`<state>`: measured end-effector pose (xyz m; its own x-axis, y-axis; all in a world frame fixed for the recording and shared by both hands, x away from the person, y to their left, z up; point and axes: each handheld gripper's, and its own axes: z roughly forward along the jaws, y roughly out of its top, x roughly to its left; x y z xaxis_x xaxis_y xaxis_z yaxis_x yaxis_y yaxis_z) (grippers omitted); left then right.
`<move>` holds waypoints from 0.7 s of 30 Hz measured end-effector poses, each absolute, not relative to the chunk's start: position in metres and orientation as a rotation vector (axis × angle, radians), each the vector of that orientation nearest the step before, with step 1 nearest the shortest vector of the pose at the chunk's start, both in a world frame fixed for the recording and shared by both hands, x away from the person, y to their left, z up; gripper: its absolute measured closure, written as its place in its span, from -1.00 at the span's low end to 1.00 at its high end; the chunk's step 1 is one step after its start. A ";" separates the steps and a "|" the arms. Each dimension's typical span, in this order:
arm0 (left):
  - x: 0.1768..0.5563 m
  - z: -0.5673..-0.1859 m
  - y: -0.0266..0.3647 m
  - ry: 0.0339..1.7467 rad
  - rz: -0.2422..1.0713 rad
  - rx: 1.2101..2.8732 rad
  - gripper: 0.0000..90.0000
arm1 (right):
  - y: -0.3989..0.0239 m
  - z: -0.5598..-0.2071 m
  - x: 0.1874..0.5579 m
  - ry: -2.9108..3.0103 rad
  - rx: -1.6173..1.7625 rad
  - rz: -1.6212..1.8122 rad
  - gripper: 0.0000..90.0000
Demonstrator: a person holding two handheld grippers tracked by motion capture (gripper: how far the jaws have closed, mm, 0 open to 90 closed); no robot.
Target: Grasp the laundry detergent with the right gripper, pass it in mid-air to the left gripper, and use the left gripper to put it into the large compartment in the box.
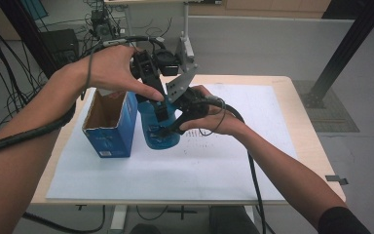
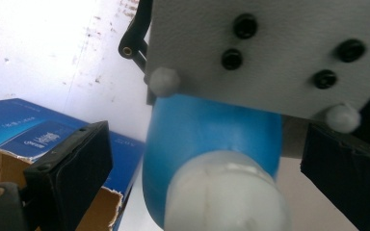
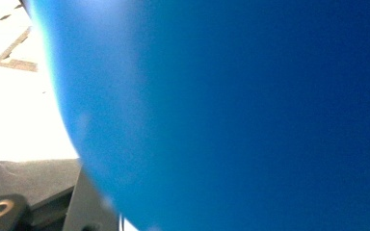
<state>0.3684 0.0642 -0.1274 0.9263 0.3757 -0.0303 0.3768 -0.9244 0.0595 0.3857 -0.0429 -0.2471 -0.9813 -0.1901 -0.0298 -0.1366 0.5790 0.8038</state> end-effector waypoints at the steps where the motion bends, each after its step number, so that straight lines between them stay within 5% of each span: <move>1: 0.369 -0.128 0.064 0.592 -0.028 3.019 -0.90 | -0.043 -0.247 0.386 -2.737 0.283 -1.391 -0.02; 21: 0.373 -0.136 0.062 0.577 -0.016 3.046 -0.89 | -0.043 -0.246 0.391 -2.731 0.288 -1.463 -0.02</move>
